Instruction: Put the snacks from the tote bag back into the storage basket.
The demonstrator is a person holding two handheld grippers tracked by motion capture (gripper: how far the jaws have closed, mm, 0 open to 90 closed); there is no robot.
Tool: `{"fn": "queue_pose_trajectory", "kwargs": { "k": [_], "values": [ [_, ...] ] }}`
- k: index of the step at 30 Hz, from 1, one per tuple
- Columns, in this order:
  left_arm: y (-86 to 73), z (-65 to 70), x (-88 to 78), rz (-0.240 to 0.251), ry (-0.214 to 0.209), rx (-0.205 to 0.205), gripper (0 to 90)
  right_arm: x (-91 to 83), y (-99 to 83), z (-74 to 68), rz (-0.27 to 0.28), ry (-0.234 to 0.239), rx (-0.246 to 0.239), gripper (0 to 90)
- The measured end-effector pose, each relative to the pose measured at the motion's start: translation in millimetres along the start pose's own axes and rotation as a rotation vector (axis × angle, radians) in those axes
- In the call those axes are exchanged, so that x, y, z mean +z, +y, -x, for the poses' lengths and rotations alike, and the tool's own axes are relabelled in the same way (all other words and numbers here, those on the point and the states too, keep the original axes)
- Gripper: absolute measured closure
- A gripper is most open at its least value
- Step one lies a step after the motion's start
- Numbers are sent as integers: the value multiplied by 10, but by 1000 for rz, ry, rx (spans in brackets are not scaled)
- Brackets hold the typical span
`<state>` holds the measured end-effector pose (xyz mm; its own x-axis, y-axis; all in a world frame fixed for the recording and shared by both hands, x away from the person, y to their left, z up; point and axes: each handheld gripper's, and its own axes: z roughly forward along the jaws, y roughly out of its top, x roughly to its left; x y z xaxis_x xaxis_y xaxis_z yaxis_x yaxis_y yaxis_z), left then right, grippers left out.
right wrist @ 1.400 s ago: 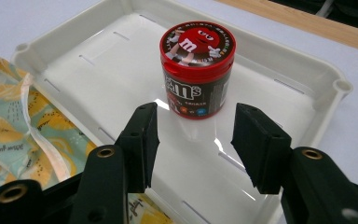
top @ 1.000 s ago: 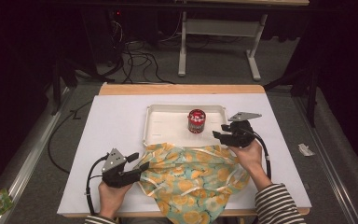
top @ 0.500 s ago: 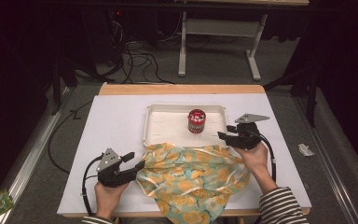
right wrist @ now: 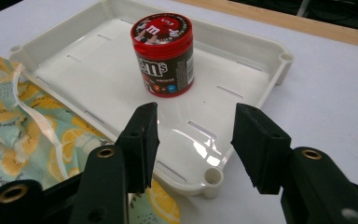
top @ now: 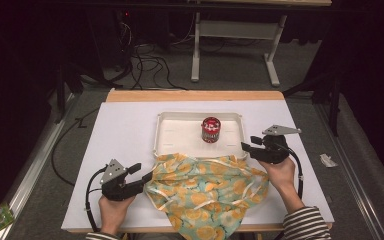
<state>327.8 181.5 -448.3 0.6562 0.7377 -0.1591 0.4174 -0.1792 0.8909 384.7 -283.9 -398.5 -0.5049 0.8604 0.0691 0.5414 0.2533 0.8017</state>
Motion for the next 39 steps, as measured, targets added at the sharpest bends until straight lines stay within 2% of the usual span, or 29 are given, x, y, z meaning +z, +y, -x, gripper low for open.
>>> {"fn": "queue_pose_trajectory", "kwargs": {
  "k": [22, 27, 39],
  "values": [
    [-37, -88, -71, 7, 26, -30, 433, -261, -248, 185, 42, -37, 77, 514],
    [-48, -111, -97, 10, 32, -36, 434, -306, -295, 221, 51, -42, 79, 514],
    [-97, -174, -154, 15, 62, -53, 437, -465, -474, 366, 84, -71, 144, 520]
  ]
}}
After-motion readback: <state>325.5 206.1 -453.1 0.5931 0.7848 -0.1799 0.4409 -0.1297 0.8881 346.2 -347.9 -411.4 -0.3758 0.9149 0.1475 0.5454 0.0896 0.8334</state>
